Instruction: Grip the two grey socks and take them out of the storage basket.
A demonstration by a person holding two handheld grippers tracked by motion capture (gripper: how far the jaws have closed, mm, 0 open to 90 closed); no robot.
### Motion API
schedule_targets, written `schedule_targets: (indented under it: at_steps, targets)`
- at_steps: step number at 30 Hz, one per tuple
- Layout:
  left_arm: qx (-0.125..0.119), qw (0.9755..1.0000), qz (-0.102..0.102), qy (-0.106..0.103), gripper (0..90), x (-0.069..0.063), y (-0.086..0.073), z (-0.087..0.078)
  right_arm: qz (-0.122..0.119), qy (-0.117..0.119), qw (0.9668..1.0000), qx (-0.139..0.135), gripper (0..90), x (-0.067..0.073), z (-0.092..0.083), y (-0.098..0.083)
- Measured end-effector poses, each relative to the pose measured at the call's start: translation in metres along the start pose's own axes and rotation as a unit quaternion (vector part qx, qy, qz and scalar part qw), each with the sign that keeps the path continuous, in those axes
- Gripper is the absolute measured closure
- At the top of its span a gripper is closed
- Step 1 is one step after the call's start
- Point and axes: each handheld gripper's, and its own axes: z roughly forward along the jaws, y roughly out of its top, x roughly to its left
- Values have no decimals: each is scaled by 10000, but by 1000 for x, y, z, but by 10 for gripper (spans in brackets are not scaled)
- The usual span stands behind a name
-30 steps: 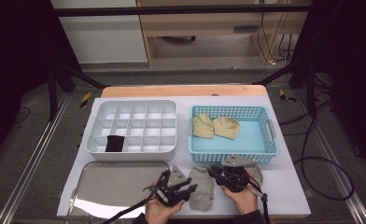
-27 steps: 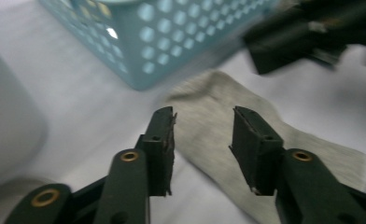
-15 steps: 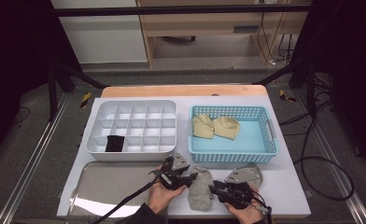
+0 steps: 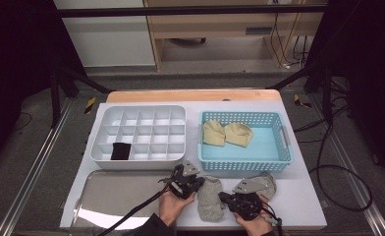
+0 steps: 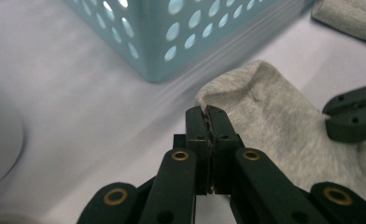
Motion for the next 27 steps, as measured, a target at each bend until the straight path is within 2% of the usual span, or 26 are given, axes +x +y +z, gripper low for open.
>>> schedule_targets:
  at_steps: [6, 10, 13, 19, 21, 24, 27]
  targets:
    - [-97, 9999, -68, 65, 887, -4, -8, -25, -78, -93, 9999, -58, 870, -8, 0, 15]
    - [-87, 9997, 9, 247, 884, -10, -17, -37, -206, -52, 9998, 16, 851, -3, 8, 21]
    - [-64, 9995, 51, 305, 878, -13, -22, -41, -195, -24, 9998, -38, 804, -2, 3, 21]
    - [1, 9991, 137, 401, 870, -17, -28, -42, -89, 133, 9993, -350, 698, 1, -22, 14]
    - [30, 9989, 135, 440, 873, -19, -30, -41, -96, 258, 9992, -296, 671, 5, -23, 9]
    - [47, 9989, 140, 443, 878, -20, -33, -41, -98, 306, 9992, -228, 655, 8, -21, 3]
    - [30, 9990, 103, 424, 880, -21, -37, -42, -34, 333, 9994, -116, 721, 8, -17, -3]
